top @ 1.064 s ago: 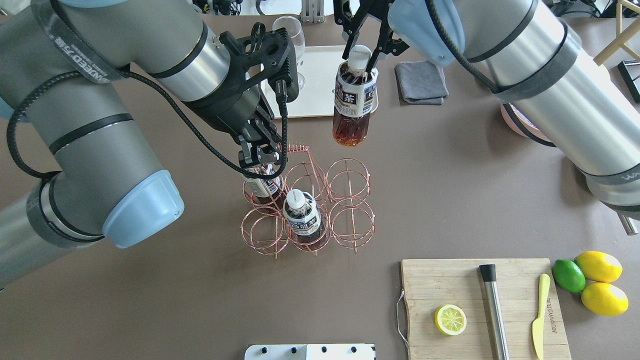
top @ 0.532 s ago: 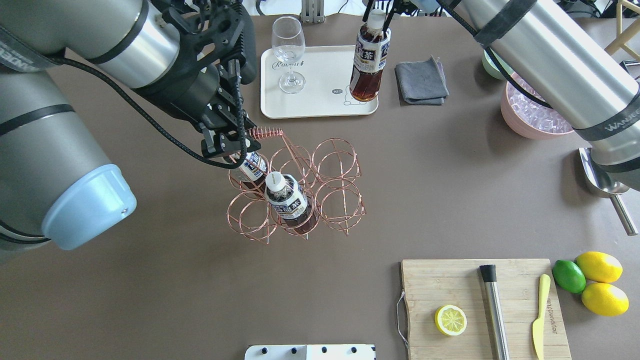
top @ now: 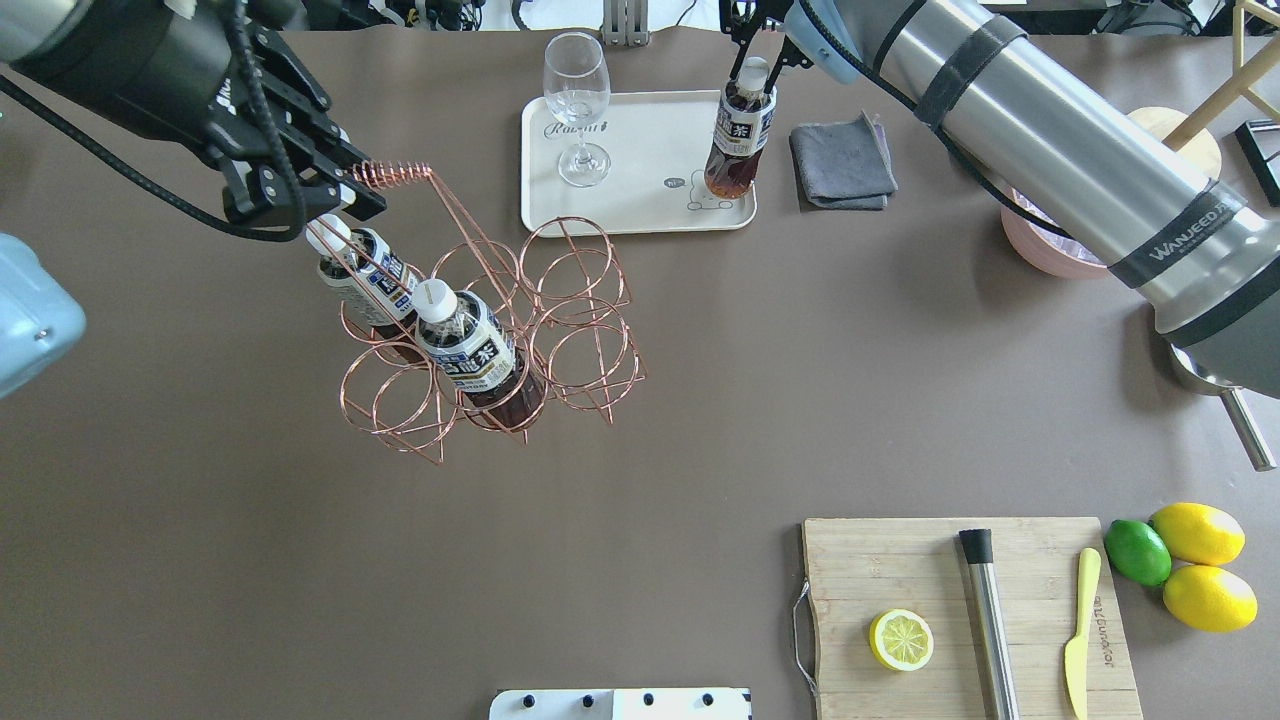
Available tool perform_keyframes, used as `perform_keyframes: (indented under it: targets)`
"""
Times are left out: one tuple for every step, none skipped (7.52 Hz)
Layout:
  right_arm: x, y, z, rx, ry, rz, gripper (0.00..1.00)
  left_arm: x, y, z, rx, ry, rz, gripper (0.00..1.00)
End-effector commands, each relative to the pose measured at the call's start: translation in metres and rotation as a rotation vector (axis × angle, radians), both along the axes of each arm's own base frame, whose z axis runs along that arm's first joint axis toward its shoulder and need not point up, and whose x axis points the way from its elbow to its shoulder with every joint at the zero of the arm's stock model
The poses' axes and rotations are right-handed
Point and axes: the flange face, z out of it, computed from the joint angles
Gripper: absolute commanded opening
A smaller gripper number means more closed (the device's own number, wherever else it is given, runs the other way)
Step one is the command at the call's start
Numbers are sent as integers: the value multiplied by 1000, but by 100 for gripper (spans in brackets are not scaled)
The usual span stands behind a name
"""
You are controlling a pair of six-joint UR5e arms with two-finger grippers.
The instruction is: Take tea from basket to plate
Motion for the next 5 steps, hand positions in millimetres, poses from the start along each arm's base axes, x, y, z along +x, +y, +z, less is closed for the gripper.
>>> perform_keyframes:
  targets:
    - [-11, -9, -11, 36, -17, -5, 0, -80, -22, 39, -55, -25, -146, 0]
    - [-15, -15, -23, 38, -19, -5, 0, -115, -33, 74, -84, -60, -207, 0]
    - [-19, -16, -27, 53, -24, -7, 0, -143, -42, 112, -71, -110, -231, 0]
    - [-22, -18, -22, 71, -18, -2, 0, -169, -55, 150, -72, -158, -250, 0]
    - [-28, -20, -22, 73, -5, -2, 0, -186, -75, 172, -61, -192, -254, 0]
